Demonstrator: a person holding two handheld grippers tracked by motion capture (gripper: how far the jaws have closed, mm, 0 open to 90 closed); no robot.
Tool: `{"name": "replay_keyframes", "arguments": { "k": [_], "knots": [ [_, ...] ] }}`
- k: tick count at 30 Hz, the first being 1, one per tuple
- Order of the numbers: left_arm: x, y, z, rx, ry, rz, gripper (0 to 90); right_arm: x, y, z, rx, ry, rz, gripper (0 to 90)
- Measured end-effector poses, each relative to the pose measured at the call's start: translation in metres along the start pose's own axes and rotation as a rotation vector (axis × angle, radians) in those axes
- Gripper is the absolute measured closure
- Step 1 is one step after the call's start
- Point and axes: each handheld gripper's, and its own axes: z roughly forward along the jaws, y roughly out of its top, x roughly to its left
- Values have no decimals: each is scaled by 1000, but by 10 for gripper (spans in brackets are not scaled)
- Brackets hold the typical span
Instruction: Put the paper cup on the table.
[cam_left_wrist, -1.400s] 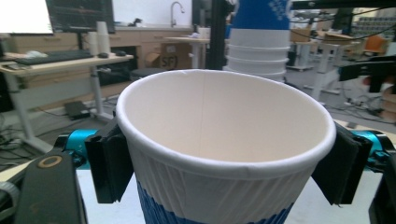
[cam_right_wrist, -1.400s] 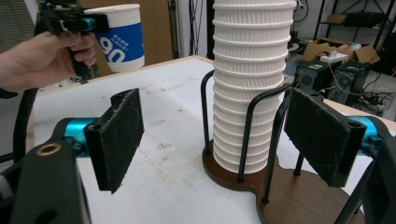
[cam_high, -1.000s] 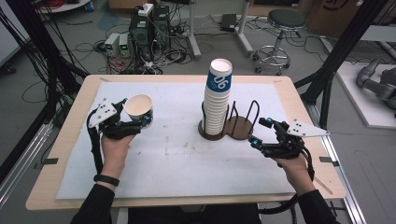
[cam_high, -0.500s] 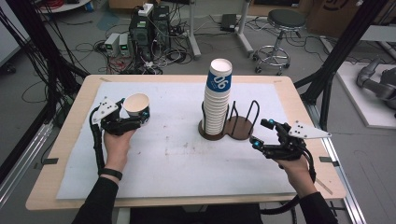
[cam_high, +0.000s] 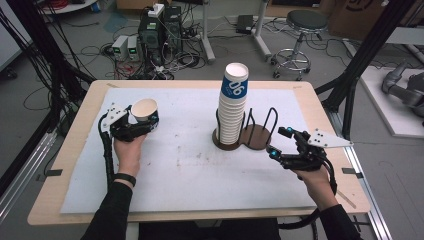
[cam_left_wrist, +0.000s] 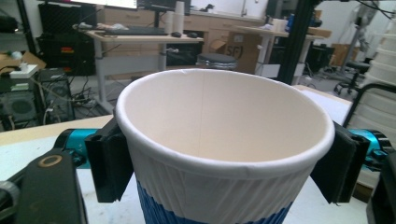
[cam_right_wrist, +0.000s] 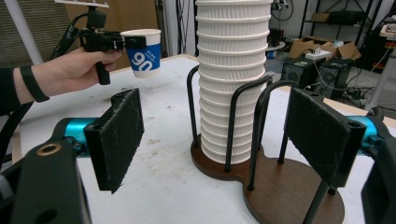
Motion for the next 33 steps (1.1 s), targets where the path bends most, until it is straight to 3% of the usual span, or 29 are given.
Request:
{"name": "replay_keyframes", "arguments": {
  "k": [4, 10, 16, 27, 33],
  "knots": [
    [5, -10, 9, 42, 24, -9, 199, -1, 0, 3, 3, 6, 0, 203],
    [7, -19, 18, 92, 59, 15, 200, -2, 1, 6, 2, 9, -6, 203],
    [11, -24, 19, 131, 78, 29, 199, -2, 1, 6, 1, 11, -4, 203],
    [5, -27, 15, 200, 91, 9, 175, -1, 2, 6, -6, 12, -5, 203],
    [2, -28, 11, 216, 104, 32, 171, 1, 4, 9, -7, 21, -9, 203]
  ]
}}
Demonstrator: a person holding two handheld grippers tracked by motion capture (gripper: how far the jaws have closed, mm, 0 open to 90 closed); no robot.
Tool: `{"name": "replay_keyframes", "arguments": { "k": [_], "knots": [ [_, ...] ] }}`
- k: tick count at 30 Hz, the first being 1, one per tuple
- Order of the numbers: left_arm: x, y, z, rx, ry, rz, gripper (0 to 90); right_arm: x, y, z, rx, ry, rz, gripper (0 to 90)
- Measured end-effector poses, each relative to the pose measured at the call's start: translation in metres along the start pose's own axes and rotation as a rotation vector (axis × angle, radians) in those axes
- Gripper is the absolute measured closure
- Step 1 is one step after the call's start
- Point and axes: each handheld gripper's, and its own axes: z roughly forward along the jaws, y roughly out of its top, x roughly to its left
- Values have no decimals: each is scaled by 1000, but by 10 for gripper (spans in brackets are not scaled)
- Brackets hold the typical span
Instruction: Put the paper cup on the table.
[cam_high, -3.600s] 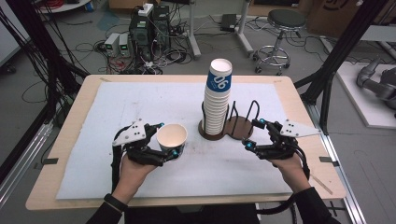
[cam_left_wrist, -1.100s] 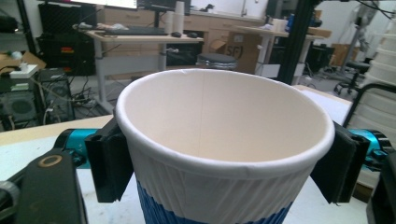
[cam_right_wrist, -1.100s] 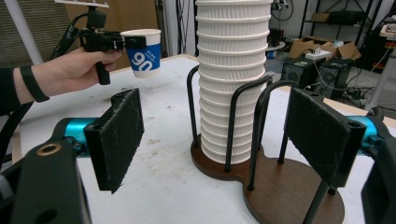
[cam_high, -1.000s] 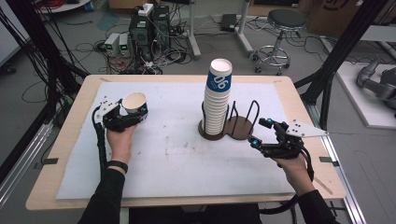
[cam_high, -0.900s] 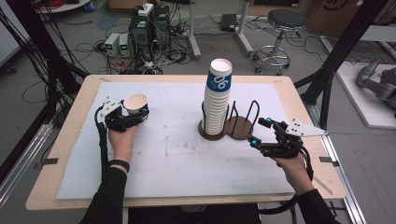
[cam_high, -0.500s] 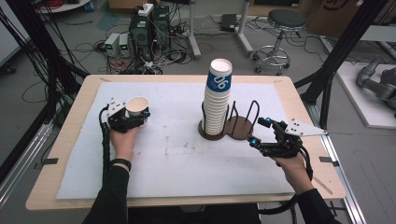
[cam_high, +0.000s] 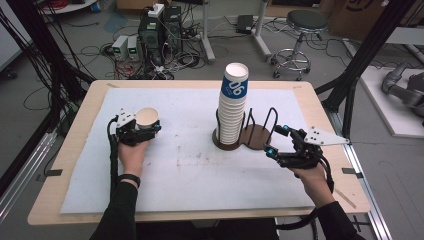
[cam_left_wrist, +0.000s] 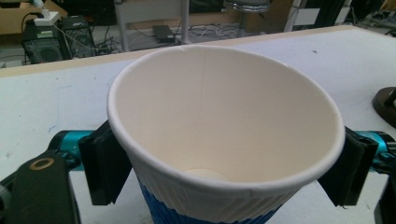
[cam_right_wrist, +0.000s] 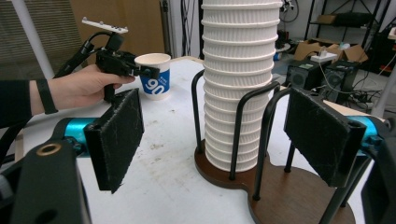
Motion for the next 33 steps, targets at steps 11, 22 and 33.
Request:
{"name": "replay_keyframes", "arguments": {
  "k": [11, 22, 33],
  "knots": [
    [-3, -1, -4, 28, 0, 4, 103, 0, 0, 3, 5, 1, -4, 203],
    [-4, -1, -19, 93, 45, 0, 104, -1, 0, 3, 6, 8, -3, 203],
    [-2, -1, -51, 106, 36, -67, 106, -4, -1, 5, 11, 17, 8, 203]
  ]
}}
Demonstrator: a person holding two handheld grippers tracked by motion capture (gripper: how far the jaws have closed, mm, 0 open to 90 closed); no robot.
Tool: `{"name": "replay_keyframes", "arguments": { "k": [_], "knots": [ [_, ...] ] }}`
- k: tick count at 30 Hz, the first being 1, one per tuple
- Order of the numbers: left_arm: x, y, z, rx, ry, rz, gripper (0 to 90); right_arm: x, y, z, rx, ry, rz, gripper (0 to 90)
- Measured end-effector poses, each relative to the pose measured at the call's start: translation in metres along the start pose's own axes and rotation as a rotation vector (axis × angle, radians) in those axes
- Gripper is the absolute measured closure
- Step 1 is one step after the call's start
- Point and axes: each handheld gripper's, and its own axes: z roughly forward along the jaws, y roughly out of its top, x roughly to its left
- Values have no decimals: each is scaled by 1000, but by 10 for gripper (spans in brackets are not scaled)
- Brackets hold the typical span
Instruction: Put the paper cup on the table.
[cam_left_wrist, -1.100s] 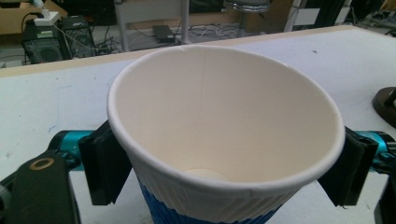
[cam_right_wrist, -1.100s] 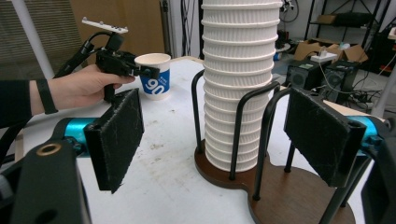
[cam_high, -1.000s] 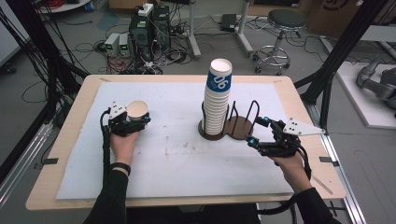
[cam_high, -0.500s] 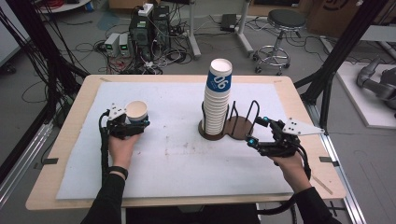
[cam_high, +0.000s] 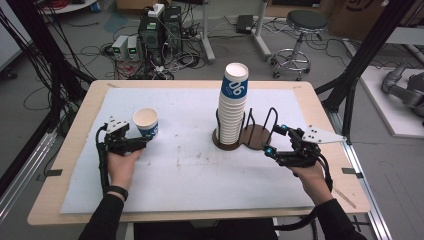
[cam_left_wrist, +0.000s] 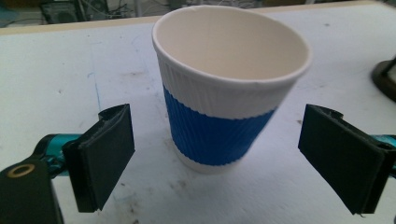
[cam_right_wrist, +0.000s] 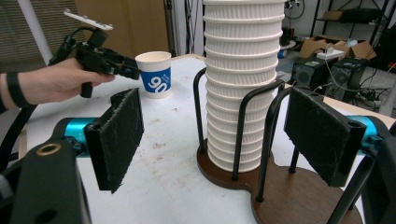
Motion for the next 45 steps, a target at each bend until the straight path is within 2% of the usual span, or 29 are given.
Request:
{"name": "replay_keyframes", "arguments": {
  "k": [2, 7, 9, 12, 13, 15, 17, 19, 25, 27, 34, 45],
  "knots": [
    [0, -1, -9, -19, -31, -23, 107, -1, -1, 0, 4, 1, 3, 203],
    [-13, 0, -32, -78, -122, 28, 107, -1, -3, 0, 11, -5, 5, 203],
    [-23, 1, -40, -106, -149, 79, 107, -1, -3, -1, 12, -7, 3, 203],
    [-39, 3, -48, -156, -190, 179, 107, -1, -3, 0, 15, -5, 3, 203],
    [-46, 4, -50, -175, -218, 209, 107, -2, -3, 0, 15, -3, 4, 203],
    [-55, 6, -52, -191, -266, 244, 108, -2, -3, 1, 25, -4, 9, 203],
    [-61, 7, -53, -207, -295, 264, 107, -2, -3, 1, 35, -6, 11, 203],
    [-66, 8, -53, -203, -316, 280, 108, -2, -4, 1, 40, -10, 4, 203],
    [-75, 5, -51, -164, -354, 295, 118, 1, -3, 0, 42, -16, -10, 203],
    [-76, 4, -53, -158, -349, 309, 118, 0, -3, 2, 45, -19, -15, 203],
    [-73, 1, -55, -149, -345, 299, 118, 0, -2, 5, 54, -23, -17, 203],
    [-74, -2, -53, -129, -346, 308, 118, -1, -2, 4, 48, -25, -16, 203]
  ]
}}
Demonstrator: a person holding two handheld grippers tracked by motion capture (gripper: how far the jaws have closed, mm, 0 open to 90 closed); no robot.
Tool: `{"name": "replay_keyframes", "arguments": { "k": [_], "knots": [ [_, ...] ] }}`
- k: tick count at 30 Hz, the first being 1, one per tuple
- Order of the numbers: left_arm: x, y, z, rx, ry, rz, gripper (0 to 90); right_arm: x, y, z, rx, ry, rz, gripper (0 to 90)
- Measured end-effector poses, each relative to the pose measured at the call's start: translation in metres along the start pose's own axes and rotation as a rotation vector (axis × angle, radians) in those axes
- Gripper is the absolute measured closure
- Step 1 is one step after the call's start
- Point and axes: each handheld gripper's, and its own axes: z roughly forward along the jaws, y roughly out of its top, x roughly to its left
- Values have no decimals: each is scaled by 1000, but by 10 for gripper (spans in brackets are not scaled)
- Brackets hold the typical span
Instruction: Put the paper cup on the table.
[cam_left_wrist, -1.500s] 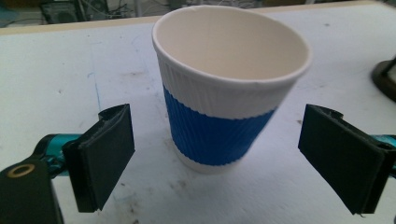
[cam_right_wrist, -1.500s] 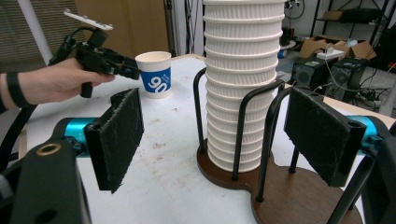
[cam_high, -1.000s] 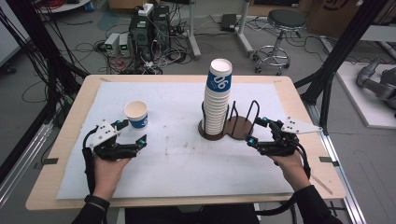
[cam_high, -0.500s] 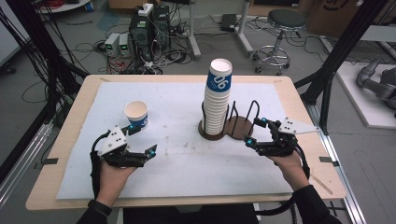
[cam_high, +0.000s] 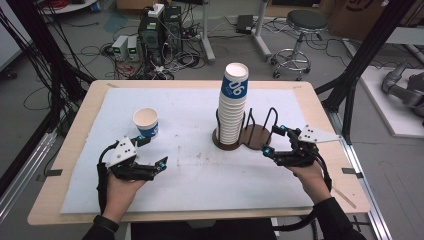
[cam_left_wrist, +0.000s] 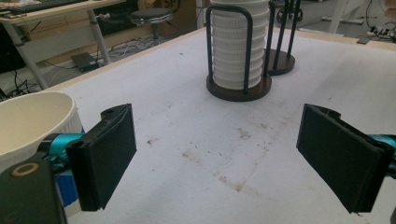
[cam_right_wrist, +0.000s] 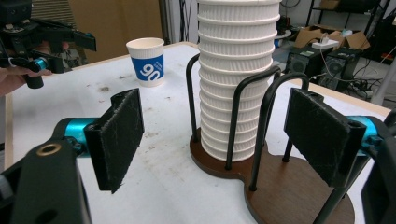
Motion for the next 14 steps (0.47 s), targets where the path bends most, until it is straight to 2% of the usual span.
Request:
{"name": "replay_keyframes", "arguments": {
  "k": [14],
  "knots": [
    [0, -2, 1, 20, 23, 2, 118, -3, 0, 2, -2, 7, 5, 203]
  ]
}}
